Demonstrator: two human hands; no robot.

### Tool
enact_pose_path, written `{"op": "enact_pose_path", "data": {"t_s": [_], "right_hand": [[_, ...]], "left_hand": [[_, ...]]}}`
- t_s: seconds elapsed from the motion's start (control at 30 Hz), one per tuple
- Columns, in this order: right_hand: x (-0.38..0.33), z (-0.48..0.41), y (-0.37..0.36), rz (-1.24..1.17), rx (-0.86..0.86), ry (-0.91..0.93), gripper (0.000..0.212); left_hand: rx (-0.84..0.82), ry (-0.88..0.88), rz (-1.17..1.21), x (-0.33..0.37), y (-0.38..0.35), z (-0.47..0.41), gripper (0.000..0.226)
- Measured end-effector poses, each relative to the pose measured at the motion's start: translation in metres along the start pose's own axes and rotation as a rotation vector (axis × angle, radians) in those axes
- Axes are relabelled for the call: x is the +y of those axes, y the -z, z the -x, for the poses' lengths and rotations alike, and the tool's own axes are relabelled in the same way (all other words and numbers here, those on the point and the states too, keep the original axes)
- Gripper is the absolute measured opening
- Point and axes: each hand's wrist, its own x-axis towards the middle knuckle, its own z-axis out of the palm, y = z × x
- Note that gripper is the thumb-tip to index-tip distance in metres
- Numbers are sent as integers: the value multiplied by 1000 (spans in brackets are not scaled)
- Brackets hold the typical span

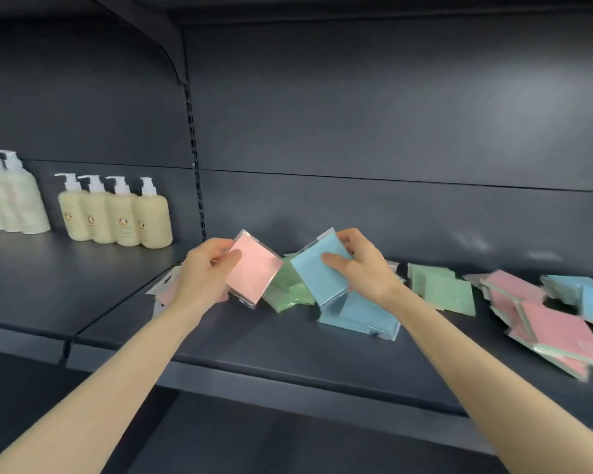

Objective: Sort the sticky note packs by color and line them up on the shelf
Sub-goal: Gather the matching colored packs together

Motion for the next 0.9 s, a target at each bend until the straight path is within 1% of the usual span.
{"op": "enact_pose_path", "data": {"t_s": [0.07, 0.2, 0.33, 0.47, 0.53, 0.57, 0.63, 0.67, 0.7, 0.73, 0.77, 0.8, 0.83, 0.9], "right_hand": [[-2, -15, -11, -25, -8, -13, 20], [-3, -43, -27, -38, -44, -33, 22], [-3, -66, -36, -46, -80, -26, 27], [-1, -84, -41, -97, -87, -25, 31], [0, -93, -40, -106, -64, -22, 37], [0, -97, -39, -106, -51, -23, 37], [1, -104, -36, -97, -30, -23, 35], [2, -106, -34, -92, -27, -21, 34], [4, -108, -32, -90, -28, -20, 33], [4, -110, -30, -91, -29, -20, 31], [5, -110, -28, -100, -28, -23, 30], [5, -109, -26, -115, -28, -27, 29], [5, -108, -23, -133, -27, -29, 27], [6, -102, -18, -166, -22, -31, 21]], "left_hand": [[23, -22, -42, -10, 9, -22, 15], [13, -11, -206, -33, 22, -65, 24], [37, 16, -250, -53, 27, -97, 28], [-2, 64, -394, -75, 27, -117, 42], [-25, 78, -534, -81, 27, -124, 46], [-29, 73, -661, -81, 25, -125, 47], [-13, 11, -952, -77, 20, -125, 45], [13, -48, -1005, -72, 16, -124, 43], [35, -118, -969, -65, 9, -122, 39], [34, -183, -860, -57, 0, -120, 35], [-3, -226, -694, -48, -9, -117, 32], [-78, -226, -511, -38, -20, -113, 32], [-184, -191, -357, -27, -31, -109, 33], [-382, -115, -186, -13, -51, -99, 37]]}}
